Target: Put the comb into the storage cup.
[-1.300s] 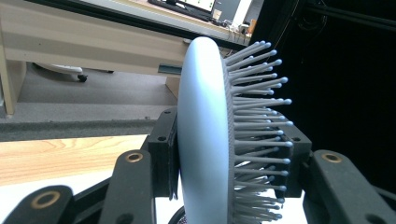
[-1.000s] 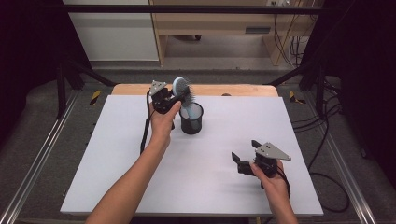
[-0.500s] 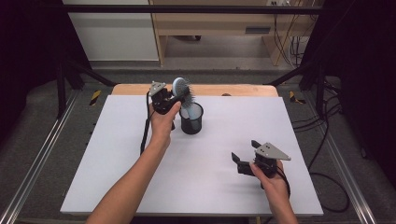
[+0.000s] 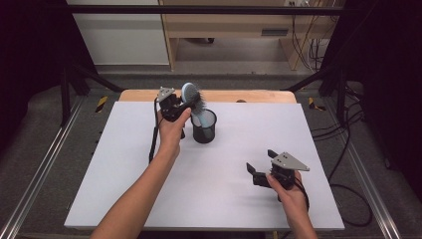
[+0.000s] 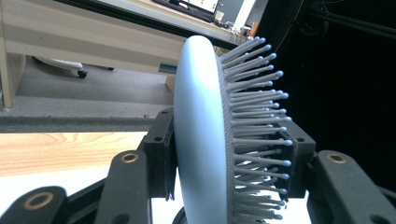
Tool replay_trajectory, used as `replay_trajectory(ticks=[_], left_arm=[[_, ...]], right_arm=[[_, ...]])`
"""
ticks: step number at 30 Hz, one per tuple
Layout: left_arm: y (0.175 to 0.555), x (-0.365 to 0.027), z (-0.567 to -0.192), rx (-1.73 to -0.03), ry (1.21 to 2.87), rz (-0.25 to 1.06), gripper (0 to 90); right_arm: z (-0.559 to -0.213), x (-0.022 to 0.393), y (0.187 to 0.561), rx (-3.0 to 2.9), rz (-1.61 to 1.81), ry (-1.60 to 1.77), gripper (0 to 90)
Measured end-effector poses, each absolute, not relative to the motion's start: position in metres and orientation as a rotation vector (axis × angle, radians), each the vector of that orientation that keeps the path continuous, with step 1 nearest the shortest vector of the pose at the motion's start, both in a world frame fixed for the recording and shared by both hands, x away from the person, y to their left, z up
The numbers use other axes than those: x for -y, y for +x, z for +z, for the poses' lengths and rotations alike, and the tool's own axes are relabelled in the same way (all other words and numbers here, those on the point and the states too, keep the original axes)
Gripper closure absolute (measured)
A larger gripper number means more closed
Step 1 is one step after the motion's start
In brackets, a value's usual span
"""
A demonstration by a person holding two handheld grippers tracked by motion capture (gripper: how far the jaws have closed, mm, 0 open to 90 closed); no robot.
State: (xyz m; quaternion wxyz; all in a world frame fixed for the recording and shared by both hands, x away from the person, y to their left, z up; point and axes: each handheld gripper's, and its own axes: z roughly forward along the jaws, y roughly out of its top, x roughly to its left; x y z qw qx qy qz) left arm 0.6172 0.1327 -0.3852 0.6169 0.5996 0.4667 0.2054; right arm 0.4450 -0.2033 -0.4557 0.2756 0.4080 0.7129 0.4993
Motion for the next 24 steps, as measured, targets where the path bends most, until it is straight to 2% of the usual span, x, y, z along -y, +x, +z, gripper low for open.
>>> replay_trajectory(ticks=[24], left_arm=[[0.622,-0.145,-0.388,-1.082,1.425,0.487,42.6]], right_arm=[[-0.456,0.202,0.445,-1.926,1.343,1.098,9.3]])
